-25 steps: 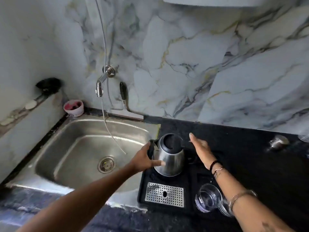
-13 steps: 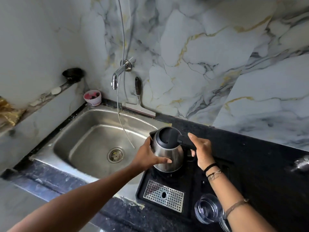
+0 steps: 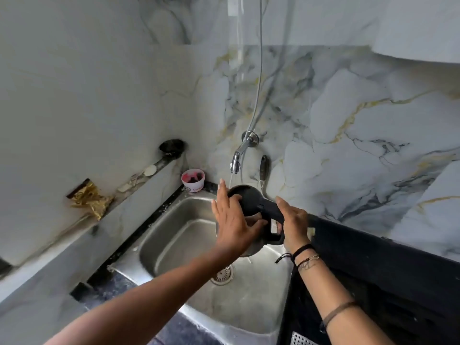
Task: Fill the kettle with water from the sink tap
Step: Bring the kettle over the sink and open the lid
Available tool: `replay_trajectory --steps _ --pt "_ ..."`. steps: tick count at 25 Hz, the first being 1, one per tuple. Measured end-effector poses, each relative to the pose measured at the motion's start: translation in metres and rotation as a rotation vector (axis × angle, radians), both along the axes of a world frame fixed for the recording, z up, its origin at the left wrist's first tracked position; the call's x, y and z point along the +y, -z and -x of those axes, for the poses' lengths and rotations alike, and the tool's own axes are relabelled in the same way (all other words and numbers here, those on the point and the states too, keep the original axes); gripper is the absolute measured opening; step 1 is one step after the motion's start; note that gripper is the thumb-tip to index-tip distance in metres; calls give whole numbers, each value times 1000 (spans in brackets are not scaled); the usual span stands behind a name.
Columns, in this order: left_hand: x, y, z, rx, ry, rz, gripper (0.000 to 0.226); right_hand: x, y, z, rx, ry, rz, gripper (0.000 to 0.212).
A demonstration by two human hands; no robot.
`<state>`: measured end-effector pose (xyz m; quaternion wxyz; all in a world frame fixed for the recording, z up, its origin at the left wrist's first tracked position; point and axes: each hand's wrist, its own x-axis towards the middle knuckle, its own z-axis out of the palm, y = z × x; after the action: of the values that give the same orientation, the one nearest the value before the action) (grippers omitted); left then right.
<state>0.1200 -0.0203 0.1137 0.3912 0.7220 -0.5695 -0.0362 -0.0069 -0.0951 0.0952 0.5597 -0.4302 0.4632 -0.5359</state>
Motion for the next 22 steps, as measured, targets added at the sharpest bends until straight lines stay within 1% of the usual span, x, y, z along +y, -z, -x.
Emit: replay_trajectory --steps 1,3,6,8,9,10,12,13,15,17,18,19,20,21,22 --pt "-4 3 -12 -22 3 25 63 -2 3 -16 -29 3 -1 45" --pt "-12 5 -30 -185 27 73 67 -3 9 -41 -89 7 -22 42" --pt "-32 -1 -51 -624 104 82 79 -8 26 -69 -202 15 -75 37" --pt "-40 1 -62 -901 210 87 83 -13 35 -83 -318 19 -121 25" --pt "-44 3 -67 -992 265 73 85 -17 39 -90 -346 28 -145 19" --pt "-48 7 -71 -1069 321 55 87 -22 44 -95 -322 40 -158 17" --pt "-59 15 -77 -1156 416 66 80 -34 59 -104 -198 60 -117 23" --pt "-64 18 -80 -1146 456 92 73 -39 66 -108 -158 59 -91 24" --pt "-70 24 -84 -1040 552 169 62 -45 81 -107 -155 46 -92 19" --pt "-78 29 -93 -874 640 312 52 -54 97 -105 -176 40 -93 21" --pt "-84 29 -99 -761 618 376 48 -60 102 -104 -221 37 -115 21" --pt "-92 25 -105 -616 527 397 47 -67 104 -104 -278 42 -157 20" --pt "-102 17 -110 -444 360 358 45 -73 107 -105 -311 49 -201 21" --pt "-115 8 -113 -277 146 258 41 -79 112 -105 -310 57 -233 26" --pt "-132 0 -116 -160 -37 103 40 -85 116 -106 -295 65 -252 31"
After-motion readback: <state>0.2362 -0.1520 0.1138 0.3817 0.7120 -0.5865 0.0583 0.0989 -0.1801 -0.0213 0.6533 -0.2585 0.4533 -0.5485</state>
